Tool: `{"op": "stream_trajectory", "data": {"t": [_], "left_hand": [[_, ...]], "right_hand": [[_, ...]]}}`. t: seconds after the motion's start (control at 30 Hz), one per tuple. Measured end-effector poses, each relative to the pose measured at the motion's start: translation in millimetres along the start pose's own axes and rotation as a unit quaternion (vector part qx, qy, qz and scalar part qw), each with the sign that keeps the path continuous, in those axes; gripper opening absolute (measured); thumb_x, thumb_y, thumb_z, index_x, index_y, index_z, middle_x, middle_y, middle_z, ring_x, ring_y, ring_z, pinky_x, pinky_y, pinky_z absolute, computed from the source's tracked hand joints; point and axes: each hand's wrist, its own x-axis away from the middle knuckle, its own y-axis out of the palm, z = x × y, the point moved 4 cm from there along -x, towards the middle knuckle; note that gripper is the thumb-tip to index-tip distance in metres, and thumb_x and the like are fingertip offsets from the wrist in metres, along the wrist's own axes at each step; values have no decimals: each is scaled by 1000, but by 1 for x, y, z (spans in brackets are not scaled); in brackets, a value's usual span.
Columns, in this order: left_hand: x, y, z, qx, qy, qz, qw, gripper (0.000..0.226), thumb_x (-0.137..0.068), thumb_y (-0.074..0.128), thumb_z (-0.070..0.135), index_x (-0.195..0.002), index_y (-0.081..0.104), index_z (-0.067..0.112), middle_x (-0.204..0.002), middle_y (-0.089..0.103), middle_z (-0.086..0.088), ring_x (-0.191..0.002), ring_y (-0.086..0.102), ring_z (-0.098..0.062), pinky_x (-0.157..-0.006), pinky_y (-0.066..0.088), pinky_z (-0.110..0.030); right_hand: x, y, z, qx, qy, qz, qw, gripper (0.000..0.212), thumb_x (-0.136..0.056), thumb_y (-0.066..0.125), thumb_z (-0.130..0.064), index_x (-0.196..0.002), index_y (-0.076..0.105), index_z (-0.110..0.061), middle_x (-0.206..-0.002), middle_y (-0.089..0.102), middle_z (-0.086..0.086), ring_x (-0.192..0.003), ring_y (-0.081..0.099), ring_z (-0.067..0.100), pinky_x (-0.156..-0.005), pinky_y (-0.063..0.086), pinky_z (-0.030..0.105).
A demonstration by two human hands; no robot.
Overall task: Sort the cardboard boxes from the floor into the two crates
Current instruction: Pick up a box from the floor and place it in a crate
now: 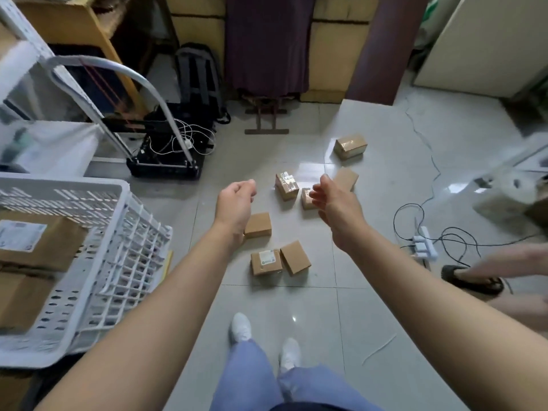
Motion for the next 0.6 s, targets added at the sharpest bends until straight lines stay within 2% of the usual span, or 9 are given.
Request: {"op": "stream_trajectory", "data": {"t": [0.1,0.2,0.3,0.4,0.5,0.6], "left_hand": [[-31,7,-4,8,-22,9,1000,15,-93,51,24,-87,58,13,-93,58,-2,-92,53,-16,-89,41,-32],[-66,13,-3,14,-28,-1,1000,18,-94,50,27,-96,58,10,-89,59,2,-92,55,-15,-89,41,-30],[-106,12,2,19,-35,-7,999,18,-95,49,27,-96,58,11,-92,59,1,-94,56,-15,-89,40,-29],[-151,3,8,28,-50,3,998,15,-94,49,27,-90,57,14,-93,59,-1,-94,55,-15,-87,38,-28],[-194,-6,4,37,-68,22,997,15,-95,49,27,-96,57,14,-89,59,1,-91,55,-16,-85,38,-27],[-231,-9,-6,30,-89,36,995,15,-94,50,27,-85,57,17,-84,58,3,-88,54,-17,-85,38,-28]], "right_hand": [[-24,1,0,-8,12,9,1000,32,-94,52,-44,-81,65,-19,-91,66,1,-91,61,16,-88,43,29],[-55,13,-4,-1,27,15,1000,31,-93,54,-45,-78,64,-19,-90,66,1,-90,61,16,-93,42,32],[-90,33,-9,16,46,21,999,32,-92,54,-46,-78,63,-19,-90,66,1,-92,60,17,-95,42,35],[-125,56,-14,36,56,18,998,33,-93,51,-47,-76,61,-21,-91,64,1,-93,58,19,-90,41,34],[-163,76,-19,52,72,10,996,35,-93,48,-50,-80,60,-19,-96,62,3,-94,56,20,-94,40,36],[-201,91,-17,67,92,15,993,35,-93,46,-50,-81,58,-19,-96,61,3,-89,54,19,-89,40,34]]}}
